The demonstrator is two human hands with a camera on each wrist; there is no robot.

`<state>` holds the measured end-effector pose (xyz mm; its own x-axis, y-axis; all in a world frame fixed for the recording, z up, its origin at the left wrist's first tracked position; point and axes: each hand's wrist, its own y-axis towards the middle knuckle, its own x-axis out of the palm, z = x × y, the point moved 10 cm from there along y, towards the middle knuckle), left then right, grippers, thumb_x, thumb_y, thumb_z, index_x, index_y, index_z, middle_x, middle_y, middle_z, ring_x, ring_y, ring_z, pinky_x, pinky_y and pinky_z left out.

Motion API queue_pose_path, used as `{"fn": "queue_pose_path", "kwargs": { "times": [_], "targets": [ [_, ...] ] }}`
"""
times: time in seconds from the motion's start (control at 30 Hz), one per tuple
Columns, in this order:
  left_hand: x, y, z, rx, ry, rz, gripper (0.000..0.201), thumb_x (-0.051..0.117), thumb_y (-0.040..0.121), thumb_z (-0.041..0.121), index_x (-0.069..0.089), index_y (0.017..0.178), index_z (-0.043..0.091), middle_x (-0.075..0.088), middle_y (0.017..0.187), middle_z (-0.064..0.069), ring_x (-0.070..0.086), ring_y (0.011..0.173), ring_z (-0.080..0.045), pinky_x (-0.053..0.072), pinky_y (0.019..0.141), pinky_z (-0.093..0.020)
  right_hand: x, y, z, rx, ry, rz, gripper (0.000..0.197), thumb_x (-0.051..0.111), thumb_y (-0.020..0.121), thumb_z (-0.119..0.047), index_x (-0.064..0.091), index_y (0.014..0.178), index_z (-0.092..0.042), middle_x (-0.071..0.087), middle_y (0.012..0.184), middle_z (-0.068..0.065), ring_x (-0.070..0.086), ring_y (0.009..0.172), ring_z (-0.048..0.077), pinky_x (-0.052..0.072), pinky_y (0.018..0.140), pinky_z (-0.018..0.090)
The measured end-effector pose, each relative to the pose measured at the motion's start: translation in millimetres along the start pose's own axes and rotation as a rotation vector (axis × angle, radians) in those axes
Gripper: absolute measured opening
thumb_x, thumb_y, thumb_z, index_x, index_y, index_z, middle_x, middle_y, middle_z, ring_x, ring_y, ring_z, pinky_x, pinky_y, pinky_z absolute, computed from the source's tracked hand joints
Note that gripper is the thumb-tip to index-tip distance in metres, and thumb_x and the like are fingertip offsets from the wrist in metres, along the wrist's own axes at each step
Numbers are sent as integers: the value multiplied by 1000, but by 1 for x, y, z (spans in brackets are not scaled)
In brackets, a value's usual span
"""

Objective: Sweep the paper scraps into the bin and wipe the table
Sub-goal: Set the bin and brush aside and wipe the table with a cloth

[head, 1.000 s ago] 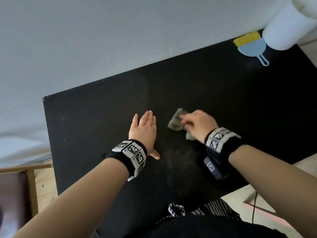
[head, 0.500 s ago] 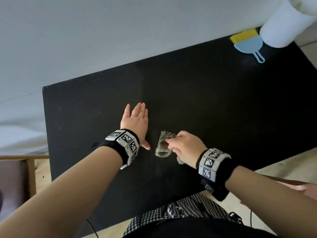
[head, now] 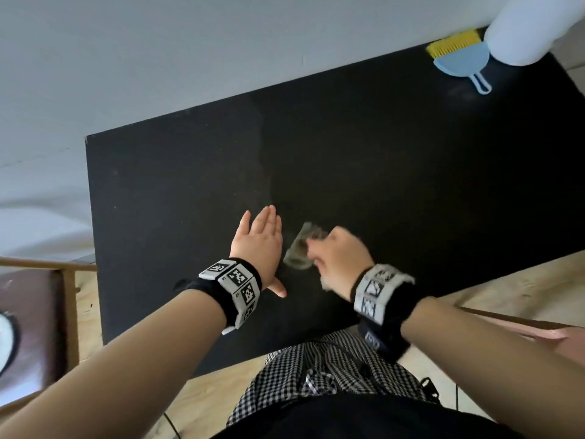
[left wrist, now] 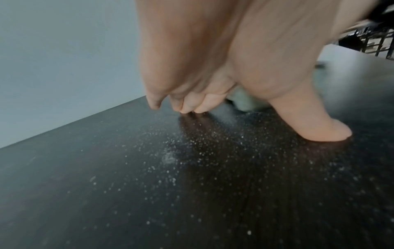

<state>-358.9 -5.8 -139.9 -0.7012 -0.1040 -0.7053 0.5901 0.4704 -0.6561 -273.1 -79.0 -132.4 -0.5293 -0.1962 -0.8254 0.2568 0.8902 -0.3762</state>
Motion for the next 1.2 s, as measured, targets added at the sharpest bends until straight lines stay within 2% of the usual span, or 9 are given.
{"fn": "queue_pose_path", "kwargs": {
  "times": [0.1,0.2,0.33,0.43,0.53,0.7,0.87,1.0,1.2],
  "targets": [
    [-1,0,0,-11,18,-2,142,60,58,81,-12,147,-1,-13,157,-15,-15,145,-26,-3,117,-49,14,-34,-24,-185,47,-21,18,53,89,-19,64,103,-16,60,96,6,55,87,21,53,75,39],
    [-2,-1,1,-25,32,-2,143,61,57,82,-11,148,-1,-12,158,-15,-14,145,-26,-3,118,-48,7,-33,-18,-216,68,-28,23,55,89,-20,67,108,-20,61,105,6,57,94,20,52,82,37],
    [-4,-1,2,-51,20,-5,146,64,52,82,-8,149,-1,-9,158,-14,-12,146,-26,-1,118,-48,-23,-7,30,-34,28,69,25,56,88,-24,66,111,-26,59,111,9,58,99,27,49,89,38],
    [-4,0,2,-71,36,-20,148,63,51,83,-8,148,-1,-10,158,-15,-11,146,-26,-1,118,-48,-57,2,83,148,87,264,21,59,86,-21,68,106,-22,64,104,13,61,92,31,51,82,37],
    [-3,1,3,-82,52,-34,148,64,50,83,-9,148,-2,-10,158,-15,-12,146,-26,-1,118,-48,-62,-1,87,195,50,341,17,57,87,-20,67,102,-19,61,96,14,61,86,31,47,72,32],
    [-2,1,4,-86,67,-45,147,64,52,82,-9,148,-2,-10,158,-15,-12,146,-27,0,118,-47,3,-35,22,-1,-4,130,25,52,89,-21,61,112,-20,59,105,10,58,93,28,51,82,38],
    [-4,0,6,-68,79,-53,145,62,55,82,-11,147,-2,-12,157,-16,-12,145,-28,1,118,-46,30,-75,-11,-241,76,69,16,63,82,-11,69,97,-15,70,100,6,60,93,23,58,71,40],
    [-6,-1,5,-51,63,-39,144,62,56,81,-10,148,-2,-10,158,-15,-13,145,-27,1,117,-47,-3,-64,39,-7,82,151,25,56,89,-22,65,112,-24,58,115,2,59,100,17,53,86,34],
    [-1,-13,3,-14,-76,40,139,66,58,77,-7,150,2,-10,158,-12,-10,146,-25,1,118,-48,-36,-71,103,446,53,341,23,56,90,-22,63,111,-23,57,111,10,59,95,26,49,83,34]
  ]
}}
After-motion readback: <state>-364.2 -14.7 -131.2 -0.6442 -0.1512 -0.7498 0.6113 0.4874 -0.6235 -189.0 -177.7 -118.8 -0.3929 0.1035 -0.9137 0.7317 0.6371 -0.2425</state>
